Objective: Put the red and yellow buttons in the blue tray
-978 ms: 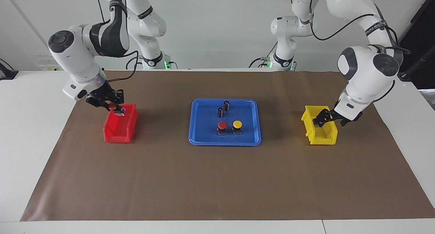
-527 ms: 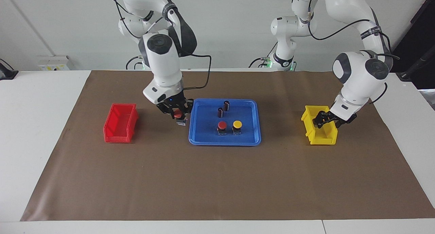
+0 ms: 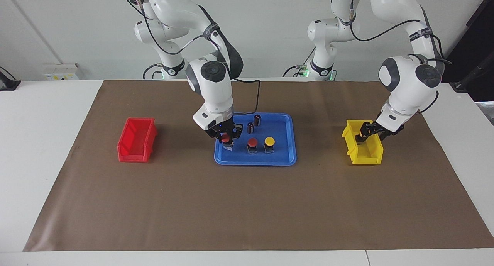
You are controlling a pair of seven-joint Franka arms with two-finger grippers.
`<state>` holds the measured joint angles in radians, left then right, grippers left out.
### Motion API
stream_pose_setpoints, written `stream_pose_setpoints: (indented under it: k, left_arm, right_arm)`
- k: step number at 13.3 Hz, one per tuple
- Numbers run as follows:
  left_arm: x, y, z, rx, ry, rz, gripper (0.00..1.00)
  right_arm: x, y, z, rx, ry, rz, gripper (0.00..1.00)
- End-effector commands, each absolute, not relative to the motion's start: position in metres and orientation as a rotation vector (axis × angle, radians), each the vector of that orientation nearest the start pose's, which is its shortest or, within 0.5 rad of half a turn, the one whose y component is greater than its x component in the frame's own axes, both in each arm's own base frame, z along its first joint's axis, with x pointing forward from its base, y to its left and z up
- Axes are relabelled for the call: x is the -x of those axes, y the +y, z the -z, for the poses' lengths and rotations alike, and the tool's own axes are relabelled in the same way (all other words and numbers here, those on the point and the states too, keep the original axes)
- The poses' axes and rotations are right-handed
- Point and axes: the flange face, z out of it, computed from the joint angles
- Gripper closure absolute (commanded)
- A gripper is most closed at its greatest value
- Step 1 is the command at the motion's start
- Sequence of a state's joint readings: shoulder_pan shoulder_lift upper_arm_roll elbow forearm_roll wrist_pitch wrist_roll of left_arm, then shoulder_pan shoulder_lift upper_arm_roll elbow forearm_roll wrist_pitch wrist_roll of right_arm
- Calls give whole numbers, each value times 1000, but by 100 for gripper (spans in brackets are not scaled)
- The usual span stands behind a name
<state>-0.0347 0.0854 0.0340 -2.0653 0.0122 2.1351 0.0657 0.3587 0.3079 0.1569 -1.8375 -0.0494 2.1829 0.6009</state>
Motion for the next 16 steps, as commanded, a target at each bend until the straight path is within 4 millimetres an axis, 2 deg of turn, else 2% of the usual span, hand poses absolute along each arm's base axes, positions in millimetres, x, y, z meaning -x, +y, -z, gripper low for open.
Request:
stream_pose_setpoints:
  k: [1,3,4,5,6,7,8,10,11,13,14,16]
  left_arm:
    - [-548,-2,-387,3123,63,-3,28]
    - [-545,-5,-387,3123,73,-10,33]
    - [-542,-5,-385,3124,73,-17,34]
    - [-540,-6,-384,3124,75,-26,35]
    - [-537,-6,-382,3124,75,-34,35]
    - [-536,-6,-382,3124,75,-38,35]
    - [-535,-7,-381,3124,75,-43,35]
    - [-525,-7,-375,3124,80,-67,35]
    - [-523,-6,-372,3124,78,-74,35]
    - [-519,-6,-371,3124,78,-70,36]
    - [-519,-6,-371,3124,74,-67,44]
    - [-521,-7,-371,3125,41,-38,81]
  right_arm:
    - [-548,316,-351,3164,73,92,83]
    - [-543,315,-342,3163,69,94,79]
    - [-542,315,-339,3160,72,97,71]
    - [-542,315,-340,3161,72,97,53]
    - [-545,315,-344,3161,73,101,44]
    - [-552,312,-355,3156,89,124,3]
    - [-564,299,-375,3149,120,154,0]
    - [-593,245,-442,3152,235,178,0]
    - [-596,223,-474,3160,216,174,0]
    - [-598,176,-524,3180,213,128,0]
    - [-596,158,-545,3184,246,113,0]
    - [-589,106,-585,3146,280,71,0]
